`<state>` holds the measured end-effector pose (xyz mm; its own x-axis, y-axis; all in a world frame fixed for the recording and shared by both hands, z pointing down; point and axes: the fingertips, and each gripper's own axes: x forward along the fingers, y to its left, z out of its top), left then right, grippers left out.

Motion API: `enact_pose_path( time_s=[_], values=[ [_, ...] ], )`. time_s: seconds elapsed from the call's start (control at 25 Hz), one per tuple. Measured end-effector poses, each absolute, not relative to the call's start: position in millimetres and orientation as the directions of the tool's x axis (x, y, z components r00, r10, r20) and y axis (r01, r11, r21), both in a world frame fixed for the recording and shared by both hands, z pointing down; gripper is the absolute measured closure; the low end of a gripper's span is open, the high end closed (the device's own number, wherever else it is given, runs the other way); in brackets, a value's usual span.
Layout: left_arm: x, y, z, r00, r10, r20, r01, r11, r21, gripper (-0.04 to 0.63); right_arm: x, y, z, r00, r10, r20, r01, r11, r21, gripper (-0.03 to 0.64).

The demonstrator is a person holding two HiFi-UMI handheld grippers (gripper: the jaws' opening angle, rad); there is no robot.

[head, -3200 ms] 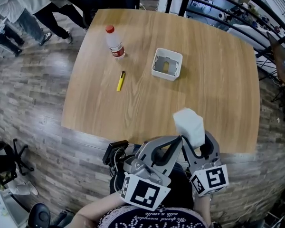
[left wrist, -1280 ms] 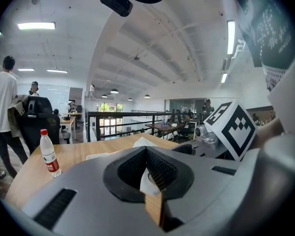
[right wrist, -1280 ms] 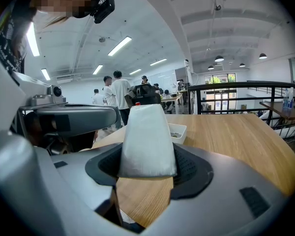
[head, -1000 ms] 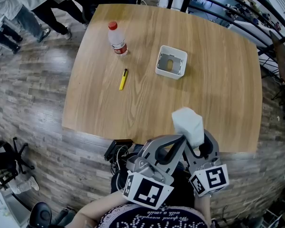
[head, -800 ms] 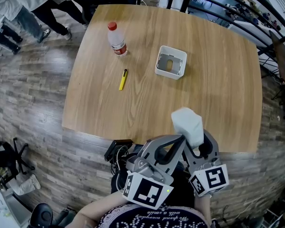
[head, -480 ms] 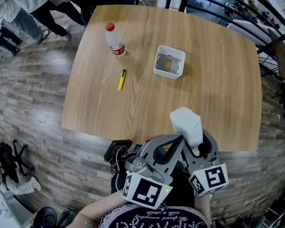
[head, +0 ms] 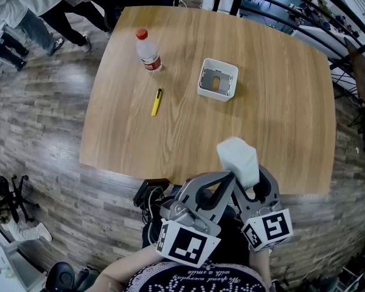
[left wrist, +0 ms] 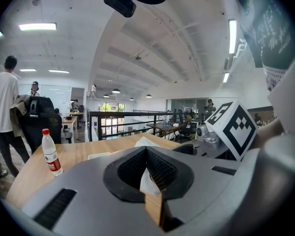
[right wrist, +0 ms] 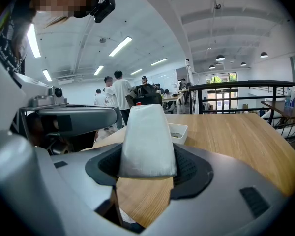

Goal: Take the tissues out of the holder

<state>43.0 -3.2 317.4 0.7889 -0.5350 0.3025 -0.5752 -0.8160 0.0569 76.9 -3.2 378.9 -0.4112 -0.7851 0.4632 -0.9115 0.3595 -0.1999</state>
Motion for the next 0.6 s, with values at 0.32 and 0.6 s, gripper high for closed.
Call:
enact_pose_path(
  time_s=[0.32, 0.6],
  values=[
    [42.1, -3.9, 317.2, 0.789, -0.534, 0.304, -0.575, -0.816, 0.060, 0.591, 77.9, -4.2, 378.3, -0.407, -0.786, 0.466, -0.914, 0.353, -0.203, 0.350],
    [43.1, -3.7, 319.8, 0.787, -0.536, 0.306, -0.578, -0.814, 0.063, 0.591, 80.0, -4.0, 380.2, -0.406, -0.786, 0.466, -0.914, 0.349, -0.207, 0.350]
  ],
)
